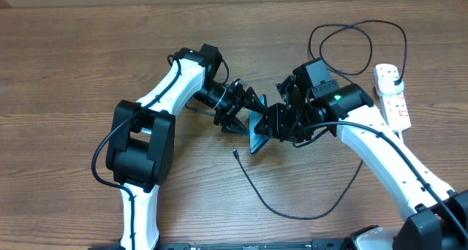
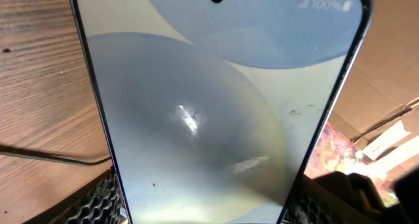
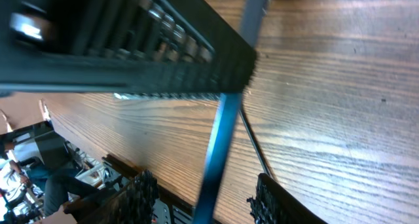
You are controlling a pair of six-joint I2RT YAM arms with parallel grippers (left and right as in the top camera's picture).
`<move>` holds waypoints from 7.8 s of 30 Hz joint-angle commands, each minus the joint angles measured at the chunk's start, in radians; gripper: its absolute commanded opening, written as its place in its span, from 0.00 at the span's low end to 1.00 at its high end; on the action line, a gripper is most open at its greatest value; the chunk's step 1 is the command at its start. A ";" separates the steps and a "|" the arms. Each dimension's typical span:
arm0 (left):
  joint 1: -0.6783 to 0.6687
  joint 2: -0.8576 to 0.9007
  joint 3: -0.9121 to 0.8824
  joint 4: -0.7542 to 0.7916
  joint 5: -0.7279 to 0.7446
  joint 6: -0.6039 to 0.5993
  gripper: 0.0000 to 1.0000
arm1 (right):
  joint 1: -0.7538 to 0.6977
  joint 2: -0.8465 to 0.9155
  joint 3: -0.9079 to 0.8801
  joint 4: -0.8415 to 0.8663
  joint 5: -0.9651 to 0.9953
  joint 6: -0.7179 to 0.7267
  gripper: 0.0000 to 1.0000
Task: Plug charger to phone and switch on socket
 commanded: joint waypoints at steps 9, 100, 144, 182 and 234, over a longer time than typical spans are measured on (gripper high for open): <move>-0.020 -0.045 0.007 0.022 0.027 0.045 0.61 | 0.005 0.004 -0.069 0.034 0.003 0.027 0.47; -0.013 -0.049 0.008 1.271 0.494 -0.404 0.04 | -0.251 0.004 -0.079 0.312 -0.237 -0.126 0.71; 0.024 -0.049 0.006 -0.499 0.159 0.010 0.04 | -0.241 -0.053 0.008 -0.254 0.594 -0.053 1.00; 0.023 -0.049 0.006 -0.475 0.188 -0.172 0.04 | -0.241 -0.053 0.008 -0.251 0.576 -0.053 1.00; 0.024 -0.049 0.006 -0.449 0.188 -0.172 0.04 | -0.241 -0.053 0.008 -0.251 0.576 -0.053 1.00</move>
